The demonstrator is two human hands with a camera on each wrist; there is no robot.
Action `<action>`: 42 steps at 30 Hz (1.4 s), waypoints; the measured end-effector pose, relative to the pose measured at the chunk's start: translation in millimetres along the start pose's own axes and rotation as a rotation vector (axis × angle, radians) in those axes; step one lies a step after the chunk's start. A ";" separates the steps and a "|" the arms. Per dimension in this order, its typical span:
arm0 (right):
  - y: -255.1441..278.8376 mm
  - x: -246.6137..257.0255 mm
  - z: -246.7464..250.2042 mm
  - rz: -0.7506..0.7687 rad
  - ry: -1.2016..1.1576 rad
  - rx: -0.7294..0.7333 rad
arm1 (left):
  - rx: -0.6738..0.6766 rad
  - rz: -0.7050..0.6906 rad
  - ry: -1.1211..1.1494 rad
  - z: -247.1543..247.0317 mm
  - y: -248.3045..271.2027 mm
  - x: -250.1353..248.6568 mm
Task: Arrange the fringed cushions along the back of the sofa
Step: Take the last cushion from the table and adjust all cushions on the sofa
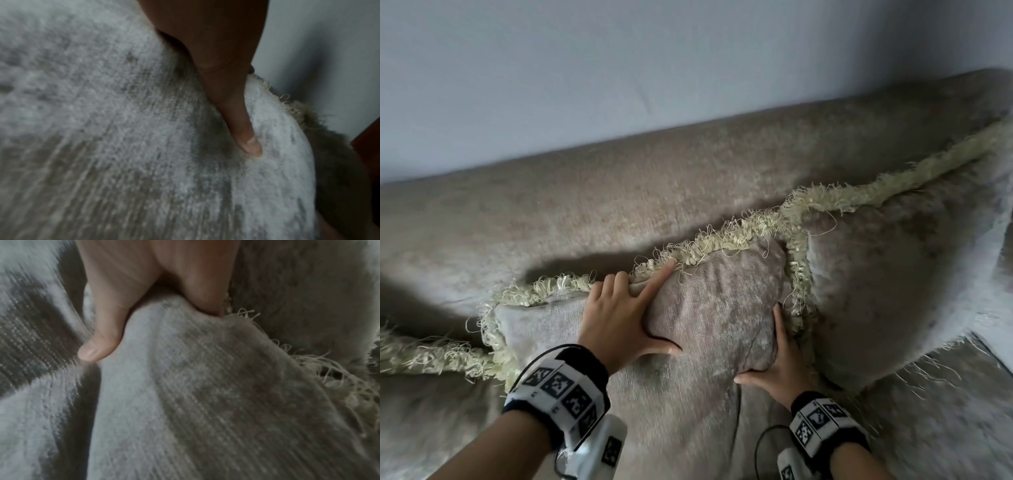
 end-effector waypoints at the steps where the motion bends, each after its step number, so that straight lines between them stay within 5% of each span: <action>1: 6.0 7.5 7.1 0.002 -0.008 0.004 | -0.015 0.003 0.005 8.1 4.1 -3.6; 7: 26.7 78.3 57.9 0.059 0.103 0.036 | -0.161 0.095 0.111 59.0 39.9 -4.1; 13: 2.9 170.7 75.0 0.223 0.491 0.035 | -0.287 0.422 0.246 85.5 84.8 34.1; 16: -16.7 194.5 57.2 0.259 0.716 -0.021 | -0.227 0.544 0.245 66.5 99.6 58.0; 19: -17.4 189.1 31.2 0.231 0.781 -0.112 | -0.109 0.502 0.146 40.7 105.8 65.0; 23: 0.0 145.4 -13.3 0.124 0.816 0.027 | 0.061 0.378 0.078 7.9 108.4 53.5; 30: -14.7 145.2 -23.0 0.057 0.874 0.064 | 0.097 0.358 0.046 -5.4 101.4 56.1; 38: 9.0 157.5 3.1 0.027 0.965 0.086 | -0.190 0.399 0.225 47.9 107.2 75.8; 42: 35.7 148.6 30.6 -0.091 0.859 0.121 | -0.230 0.335 0.271 73.0 96.6 58.2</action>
Point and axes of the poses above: each hand's wrist, its own y-axis away from the middle knuckle, its own z-axis out of the back of the hand, x = y × z, the point moved 5 cm from there along -y, towards the middle knuckle, and after that the axes turned 7 degrees about y, right-handed, at the moved point
